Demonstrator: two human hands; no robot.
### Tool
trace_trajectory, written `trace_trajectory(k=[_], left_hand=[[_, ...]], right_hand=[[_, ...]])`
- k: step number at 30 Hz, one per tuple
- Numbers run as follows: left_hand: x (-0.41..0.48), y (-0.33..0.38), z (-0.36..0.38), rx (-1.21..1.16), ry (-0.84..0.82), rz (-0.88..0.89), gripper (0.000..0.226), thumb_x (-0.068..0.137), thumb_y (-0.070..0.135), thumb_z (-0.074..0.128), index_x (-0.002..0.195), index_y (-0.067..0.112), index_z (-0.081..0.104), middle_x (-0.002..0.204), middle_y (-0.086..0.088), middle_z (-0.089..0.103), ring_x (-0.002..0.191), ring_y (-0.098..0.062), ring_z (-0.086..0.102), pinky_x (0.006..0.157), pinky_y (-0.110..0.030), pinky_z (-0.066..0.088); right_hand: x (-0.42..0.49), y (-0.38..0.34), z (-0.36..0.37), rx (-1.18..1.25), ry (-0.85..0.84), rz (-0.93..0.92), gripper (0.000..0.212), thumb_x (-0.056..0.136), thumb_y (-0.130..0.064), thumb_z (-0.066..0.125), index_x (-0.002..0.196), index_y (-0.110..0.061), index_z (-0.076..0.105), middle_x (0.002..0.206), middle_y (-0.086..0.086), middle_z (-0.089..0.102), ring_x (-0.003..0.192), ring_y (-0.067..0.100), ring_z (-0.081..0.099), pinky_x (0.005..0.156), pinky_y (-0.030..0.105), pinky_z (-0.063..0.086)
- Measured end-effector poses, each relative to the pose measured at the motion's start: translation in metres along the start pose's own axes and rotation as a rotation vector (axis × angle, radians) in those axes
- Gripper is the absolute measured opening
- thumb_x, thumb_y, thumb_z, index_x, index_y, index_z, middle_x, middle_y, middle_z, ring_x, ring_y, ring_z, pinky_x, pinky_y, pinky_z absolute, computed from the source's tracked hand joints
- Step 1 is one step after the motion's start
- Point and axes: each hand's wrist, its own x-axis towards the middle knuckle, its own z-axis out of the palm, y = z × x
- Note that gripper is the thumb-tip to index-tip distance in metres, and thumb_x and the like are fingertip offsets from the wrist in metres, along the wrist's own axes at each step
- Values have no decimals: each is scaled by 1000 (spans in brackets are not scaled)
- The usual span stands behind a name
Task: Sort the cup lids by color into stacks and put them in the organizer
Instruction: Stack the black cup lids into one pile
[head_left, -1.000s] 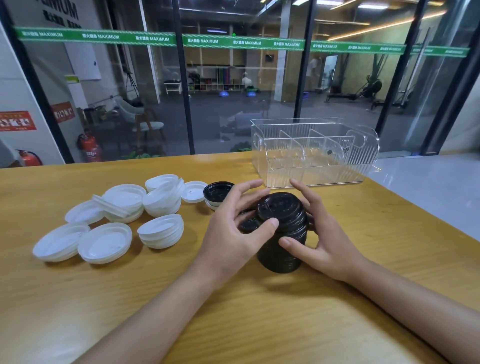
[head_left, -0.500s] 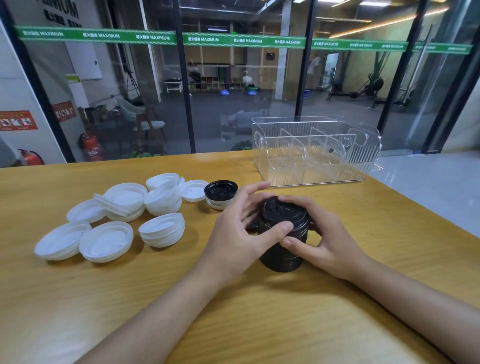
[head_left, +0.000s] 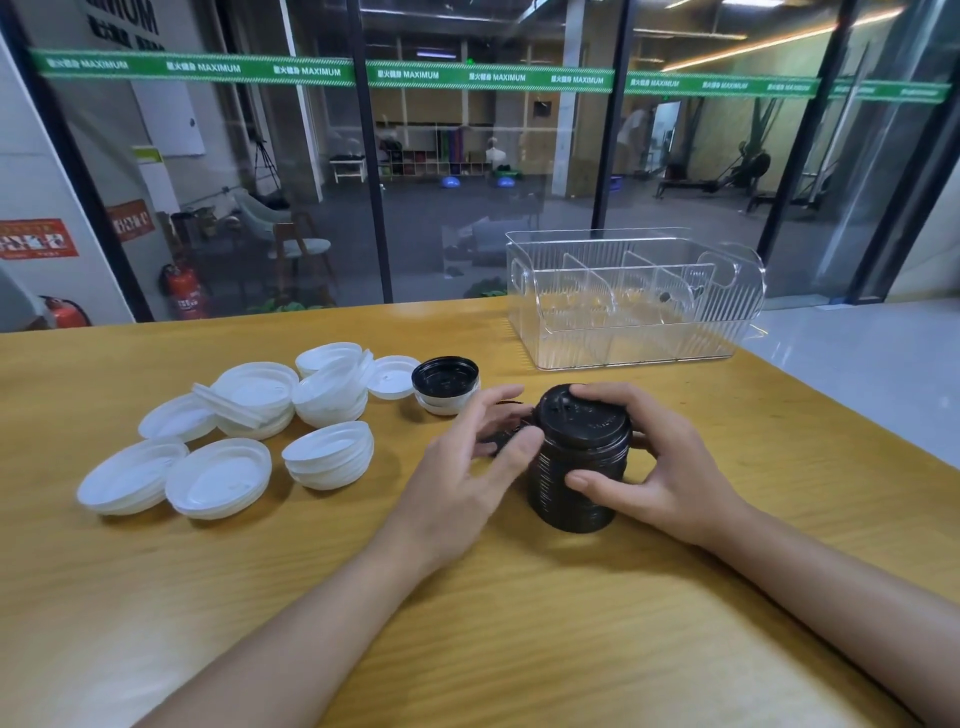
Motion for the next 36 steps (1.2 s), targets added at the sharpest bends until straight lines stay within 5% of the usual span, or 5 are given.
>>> trace_trajectory(k=[8, 17, 25, 31, 36], left_hand=[[9, -27, -12, 634, -43, 148, 46, 97, 20, 72, 141, 28, 63, 140, 16, 64, 132, 0, 54, 110, -8, 35], [11, -33, -10, 679, 20, 84, 21, 97, 15, 72, 115, 23, 79, 106, 13, 68, 100, -10, 66, 89, -35, 57], [11, -31, -10, 480, 175, 99, 19, 90, 14, 79, 108, 21, 77, 96, 14, 67, 92, -12, 67, 85, -41, 60], [14, -13, -13, 155, 363, -21, 45, 100, 19, 69, 144, 27, 63, 120, 13, 75, 107, 3, 70, 93, -15, 55], [16, 1, -15, -198, 351, -46, 43, 109, 16, 56, 148, 33, 55, 108, 7, 78, 96, -10, 71, 80, -25, 59]], right_hand=[[1, 10, -13, -15, 38, 58, 67, 77, -48, 83, 135, -24, 59, 126, -11, 69, 116, 14, 68, 91, 23, 57], [2, 9, -11, 6, 25, 73, 67, 77, -48, 82, 135, -25, 58, 126, -10, 68, 118, 15, 67, 91, 20, 54], [0, 9, -8, 32, 47, 83, 64, 80, -51, 81, 135, -27, 58, 127, -9, 70, 117, 18, 69, 94, 32, 57], [1, 6, -6, 16, 67, 75, 63, 82, -52, 78, 137, -32, 56, 130, -12, 69, 119, 16, 69, 93, 33, 58], [2, 1, -3, 60, 33, 62, 77, 82, -47, 79, 149, -38, 43, 137, -18, 65, 123, 9, 68, 96, 26, 56]])
